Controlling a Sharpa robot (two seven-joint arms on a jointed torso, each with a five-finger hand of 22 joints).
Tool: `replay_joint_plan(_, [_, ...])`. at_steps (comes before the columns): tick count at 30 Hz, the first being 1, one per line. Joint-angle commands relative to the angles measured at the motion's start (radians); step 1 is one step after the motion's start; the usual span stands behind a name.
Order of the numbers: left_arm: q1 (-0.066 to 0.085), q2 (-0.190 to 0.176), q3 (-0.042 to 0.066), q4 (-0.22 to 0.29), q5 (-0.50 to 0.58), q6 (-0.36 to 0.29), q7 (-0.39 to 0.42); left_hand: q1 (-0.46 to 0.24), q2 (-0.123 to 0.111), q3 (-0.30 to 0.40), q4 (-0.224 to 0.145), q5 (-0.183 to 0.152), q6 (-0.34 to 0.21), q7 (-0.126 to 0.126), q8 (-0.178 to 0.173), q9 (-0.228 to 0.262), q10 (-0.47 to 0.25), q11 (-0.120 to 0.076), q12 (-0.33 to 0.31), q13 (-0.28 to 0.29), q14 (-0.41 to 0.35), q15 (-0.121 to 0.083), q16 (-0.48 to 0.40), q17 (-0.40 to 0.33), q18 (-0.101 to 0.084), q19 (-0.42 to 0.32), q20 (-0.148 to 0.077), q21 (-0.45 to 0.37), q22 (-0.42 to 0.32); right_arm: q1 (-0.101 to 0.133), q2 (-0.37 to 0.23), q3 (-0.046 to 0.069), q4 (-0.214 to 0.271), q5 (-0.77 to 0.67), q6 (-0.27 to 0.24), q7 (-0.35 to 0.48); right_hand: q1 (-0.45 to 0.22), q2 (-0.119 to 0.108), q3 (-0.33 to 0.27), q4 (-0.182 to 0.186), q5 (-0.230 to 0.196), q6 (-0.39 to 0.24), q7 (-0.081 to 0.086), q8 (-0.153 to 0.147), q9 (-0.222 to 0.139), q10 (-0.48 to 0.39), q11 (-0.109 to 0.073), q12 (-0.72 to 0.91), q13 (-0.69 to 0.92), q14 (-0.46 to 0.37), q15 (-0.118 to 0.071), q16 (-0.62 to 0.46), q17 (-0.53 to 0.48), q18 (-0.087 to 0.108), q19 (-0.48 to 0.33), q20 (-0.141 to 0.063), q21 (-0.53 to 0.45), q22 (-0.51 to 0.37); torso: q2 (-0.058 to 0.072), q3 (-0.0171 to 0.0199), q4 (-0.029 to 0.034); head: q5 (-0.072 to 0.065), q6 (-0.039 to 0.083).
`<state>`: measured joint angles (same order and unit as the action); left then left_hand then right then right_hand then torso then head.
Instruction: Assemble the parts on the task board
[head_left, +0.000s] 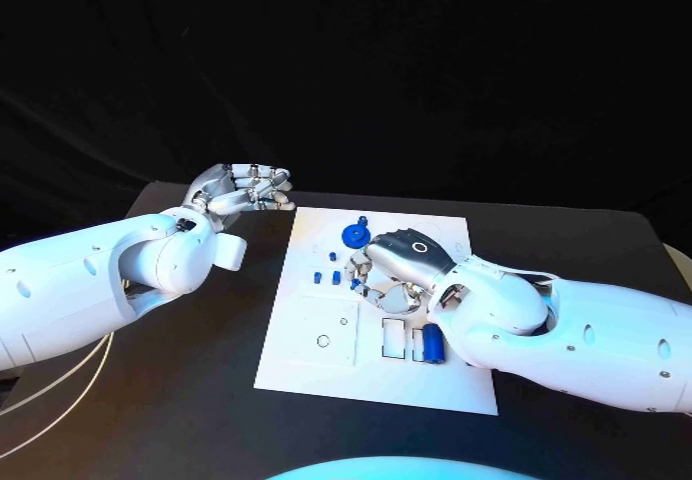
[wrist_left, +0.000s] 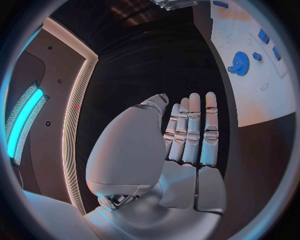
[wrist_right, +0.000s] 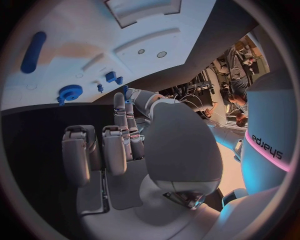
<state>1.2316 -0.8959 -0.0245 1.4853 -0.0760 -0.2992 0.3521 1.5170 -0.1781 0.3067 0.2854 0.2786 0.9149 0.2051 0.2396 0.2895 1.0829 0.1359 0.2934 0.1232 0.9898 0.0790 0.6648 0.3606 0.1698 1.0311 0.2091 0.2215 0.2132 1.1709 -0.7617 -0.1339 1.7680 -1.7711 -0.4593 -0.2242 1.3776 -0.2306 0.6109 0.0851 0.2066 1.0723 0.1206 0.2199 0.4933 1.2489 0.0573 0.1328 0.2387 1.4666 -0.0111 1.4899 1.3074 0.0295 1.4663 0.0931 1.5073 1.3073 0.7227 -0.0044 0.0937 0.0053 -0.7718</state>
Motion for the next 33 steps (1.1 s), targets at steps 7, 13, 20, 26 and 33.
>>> replay_joint_plan(7, [0.002, 0.029, 0.001, -0.009, 0.009, 0.001, 0.011, -0.003, -0.009, 0.007, -0.001, 0.001, -0.008, -0.001, 0.005, -0.001, -0.007, 0.0, -0.002, 0.001, -0.002, 0.003, -0.007, 0.001, 0.011, 0.002, 0.002, -0.005, -0.002, -0.063, 0.068, -0.005, -0.06, -0.007, 0.011, 0.032, -0.009, 0.003, 0.001, 0.0, 0.008, 0.002, 0.004, 0.002, 0.002, 0.004, -0.001, -0.008, 0.0, 0.07, -0.006, 0.004, 0.103, -0.014, 0.072, -0.006, 0.0, 0.23, -0.007, -0.0072, 0.0046, 0.036, -0.027])
replay_joint_plan(13, [0.002, 0.038, 0.0, -0.011, 0.009, 0.001, 0.009, -0.004, -0.01, 0.007, -0.001, 0.001, -0.008, -0.001, 0.005, -0.001, -0.007, 0.0, -0.001, 0.001, -0.002, 0.003, -0.007, 0.002, 0.011, 0.002, 0.002, -0.006, -0.002, -0.081, 0.084, -0.008, -0.072, -0.013, 0.02, 0.034, -0.01, 0.003, 0.001, 0.0, 0.008, 0.001, 0.005, 0.002, 0.002, 0.003, 0.0, -0.01, 0.0, 0.07, -0.006, 0.004, 0.104, -0.014, 0.072, -0.005, 0.0, 0.23, -0.006, -0.0057, 0.0043, 0.048, -0.037])
replay_joint_plan(20, [0.002, 0.036, 0.0, -0.014, 0.009, 0.0, 0.008, -0.005, -0.01, 0.008, 0.0, 0.001, -0.008, -0.002, 0.005, -0.001, -0.007, 0.0, -0.001, 0.002, -0.003, 0.003, -0.008, 0.002, 0.011, 0.002, 0.003, -0.006, -0.002, -0.089, 0.08, -0.009, -0.075, -0.028, 0.025, 0.031, -0.012, 0.003, 0.0, 0.0, 0.008, -0.001, 0.006, 0.001, 0.002, 0.002, 0.001, -0.011, 0.0, 0.07, -0.005, 0.004, 0.103, -0.014, 0.072, -0.005, -0.001, 0.229, -0.006, -0.0048, 0.0038, 0.057, -0.047])
replay_joint_plan(26, [0.002, 0.033, 0.0, -0.016, 0.009, -0.001, 0.007, -0.005, -0.01, 0.008, 0.0, 0.001, -0.008, -0.002, 0.005, -0.001, -0.007, 0.0, -0.001, 0.002, -0.003, 0.003, -0.008, 0.002, 0.011, 0.002, 0.003, -0.006, -0.002, -0.09, 0.069, -0.009, -0.071, -0.046, 0.022, 0.023, -0.013, 0.003, 0.0, 0.001, 0.008, -0.001, 0.006, 0.001, 0.002, 0.002, 0.001, -0.011, 0.001, 0.069, -0.005, 0.004, 0.102, -0.014, 0.072, -0.005, -0.001, 0.229, -0.006, -0.0044, 0.0034, 0.06, -0.049])
replay_joint_plan(33, [0.002, 0.031, 0.0, -0.018, 0.009, -0.001, 0.007, -0.005, -0.01, 0.008, 0.0, 0.001, -0.008, -0.002, 0.005, -0.001, -0.007, 0.0, -0.001, 0.002, -0.003, 0.003, -0.008, 0.002, 0.011, 0.002, 0.003, -0.006, -0.002, -0.091, 0.057, -0.009, -0.064, -0.06, 0.021, 0.018, -0.014, 0.003, -0.001, 0.001, 0.008, -0.002, 0.006, 0.001, 0.002, 0.002, 0.001, -0.012, 0.001, 0.07, -0.005, 0.004, 0.103, -0.014, 0.072, -0.005, 0.0, 0.23, -0.006, -0.0047, 0.0043, 0.061, -0.053])
